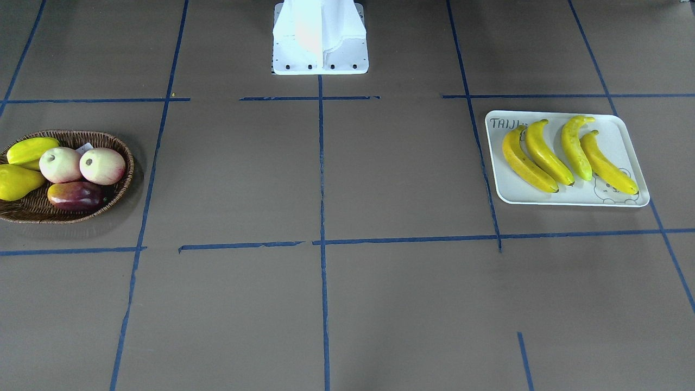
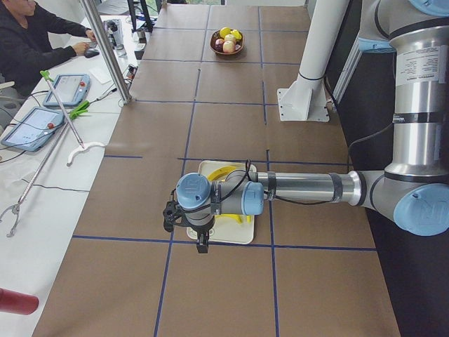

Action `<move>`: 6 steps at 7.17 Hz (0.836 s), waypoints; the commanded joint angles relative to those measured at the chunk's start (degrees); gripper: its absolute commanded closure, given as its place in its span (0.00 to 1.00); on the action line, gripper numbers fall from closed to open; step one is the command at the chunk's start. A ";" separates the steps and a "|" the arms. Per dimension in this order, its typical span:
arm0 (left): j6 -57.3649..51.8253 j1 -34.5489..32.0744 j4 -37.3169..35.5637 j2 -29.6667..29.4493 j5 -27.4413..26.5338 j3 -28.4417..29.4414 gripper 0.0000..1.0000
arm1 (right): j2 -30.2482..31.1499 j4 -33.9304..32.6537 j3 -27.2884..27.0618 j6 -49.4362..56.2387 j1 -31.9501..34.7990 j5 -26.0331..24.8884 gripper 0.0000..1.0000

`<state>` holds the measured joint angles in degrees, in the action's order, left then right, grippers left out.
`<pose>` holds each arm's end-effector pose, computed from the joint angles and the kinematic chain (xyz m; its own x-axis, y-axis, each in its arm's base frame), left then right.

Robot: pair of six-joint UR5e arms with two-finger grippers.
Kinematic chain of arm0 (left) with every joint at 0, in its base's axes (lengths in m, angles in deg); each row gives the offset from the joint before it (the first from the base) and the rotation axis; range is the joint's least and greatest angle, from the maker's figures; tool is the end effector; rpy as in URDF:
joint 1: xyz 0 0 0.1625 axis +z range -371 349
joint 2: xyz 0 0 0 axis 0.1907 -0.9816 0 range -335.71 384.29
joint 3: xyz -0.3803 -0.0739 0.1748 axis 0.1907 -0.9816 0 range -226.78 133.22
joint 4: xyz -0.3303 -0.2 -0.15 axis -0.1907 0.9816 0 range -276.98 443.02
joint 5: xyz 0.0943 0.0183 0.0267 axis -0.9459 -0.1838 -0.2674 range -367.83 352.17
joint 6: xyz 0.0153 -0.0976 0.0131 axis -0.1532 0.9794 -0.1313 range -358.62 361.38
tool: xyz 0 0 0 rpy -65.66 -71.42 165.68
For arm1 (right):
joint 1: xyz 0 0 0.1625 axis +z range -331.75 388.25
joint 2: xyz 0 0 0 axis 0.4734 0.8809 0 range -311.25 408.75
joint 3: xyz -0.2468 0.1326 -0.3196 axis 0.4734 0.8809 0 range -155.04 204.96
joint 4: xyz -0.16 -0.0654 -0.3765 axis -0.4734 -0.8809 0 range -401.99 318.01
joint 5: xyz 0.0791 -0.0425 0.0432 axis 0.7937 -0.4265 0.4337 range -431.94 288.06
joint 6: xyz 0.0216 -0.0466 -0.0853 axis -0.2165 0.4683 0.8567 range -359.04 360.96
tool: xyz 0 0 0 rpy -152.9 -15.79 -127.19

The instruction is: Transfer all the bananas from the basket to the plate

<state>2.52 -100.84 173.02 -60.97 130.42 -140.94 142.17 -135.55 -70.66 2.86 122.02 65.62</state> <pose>-0.0578 -0.4562 0.6574 0.6658 -0.0256 -0.7457 0.0105 0.9996 -0.0250 0.0903 -0.4598 0.6412 0.6741 0.0286 0.7381 -0.0433 0.9991 0.0009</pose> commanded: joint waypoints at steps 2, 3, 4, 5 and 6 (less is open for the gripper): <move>0.00 0.02 0.00 -0.09 0.00 0.04 0.00 | -0.07 0.14 -0.09 0.03 0.19 0.08 0.00; 0.00 0.02 0.00 -0.09 0.00 -0.05 0.00 | -0.07 0.14 0.09 0.03 0.11 0.08 0.00; 0.00 0.02 0.09 -0.09 0.00 0.04 0.00 | -0.07 0.14 -0.09 0.03 0.10 0.08 0.00; 0.00 0.02 0.00 -0.09 0.00 -0.05 0.00 | 0.01 0.14 -0.35 0.03 0.10 0.08 0.00; 0.00 0.02 0.09 -0.09 0.00 -0.05 0.00 | -0.07 0.22 -0.35 0.03 0.10 -0.01 0.00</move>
<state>2.52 -100.82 173.06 -61.05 130.42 -140.97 142.12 -135.40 -70.91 2.89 122.12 65.68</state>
